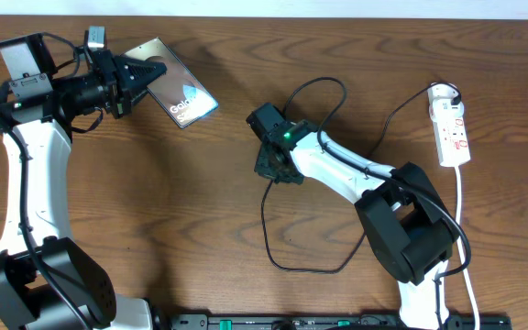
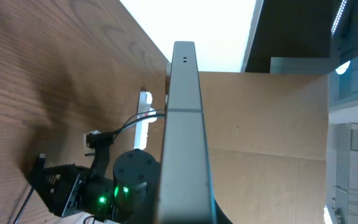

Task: Plug charger to phone and switch on socket
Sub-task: 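Lift the plug with right gripper toward the phone's bottom port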

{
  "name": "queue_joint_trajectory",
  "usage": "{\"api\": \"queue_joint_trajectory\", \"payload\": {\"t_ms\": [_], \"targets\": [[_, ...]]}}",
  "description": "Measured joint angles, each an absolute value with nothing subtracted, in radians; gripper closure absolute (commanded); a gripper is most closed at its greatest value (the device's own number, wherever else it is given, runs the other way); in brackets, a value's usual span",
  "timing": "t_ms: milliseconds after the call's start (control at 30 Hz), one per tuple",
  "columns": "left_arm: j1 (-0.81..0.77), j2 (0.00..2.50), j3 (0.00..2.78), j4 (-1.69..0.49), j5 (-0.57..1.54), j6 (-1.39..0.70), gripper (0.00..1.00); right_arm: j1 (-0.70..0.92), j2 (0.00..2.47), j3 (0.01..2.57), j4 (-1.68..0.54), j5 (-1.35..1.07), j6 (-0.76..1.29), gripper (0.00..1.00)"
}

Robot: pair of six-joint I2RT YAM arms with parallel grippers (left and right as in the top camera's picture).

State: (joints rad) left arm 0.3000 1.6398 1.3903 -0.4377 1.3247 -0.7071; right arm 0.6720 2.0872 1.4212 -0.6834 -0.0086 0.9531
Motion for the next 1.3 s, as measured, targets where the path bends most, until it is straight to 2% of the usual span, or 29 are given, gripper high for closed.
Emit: {"api": "queue_joint_trajectory", "payload": {"t_ms": [300, 600, 767, 1000, 1167, 1300], "targets": [[0.300, 1.640, 1.390, -0.438, 1.325, -0.708, 0.93, 0.666, 2.095, 1.423, -0.616, -0.039, 0.913, 0.99], [0.300, 1.640, 1.390, -0.438, 1.326, -0.710, 0.93, 0.545, 2.079, 1.397, -0.542, -0.370, 0.558, 0.99], [0.300, 1.640, 1.390, -0.438, 1.339, -0.709, 0.93, 0.461, 1.940, 1.390, -0.572, -0.605, 0.354, 0.99], [0.300, 1.640, 1.390, -0.438, 1.383, -0.683, 0.93, 0.429, 1.694, 1.346, -0.539, -0.846, 0.218, 0.99], [0.300, 1.640, 1.390, -0.438, 1.439, -0.650, 0.93, 0.428, 1.628, 1.215, -0.405, -0.999, 0.185, 0.99], [0.300, 1.640, 1.390, -0.439, 1.487, -0.620, 0.93, 0.427, 1.628, 1.085, -0.193, -1.133, 0.235, 0.99]]}}
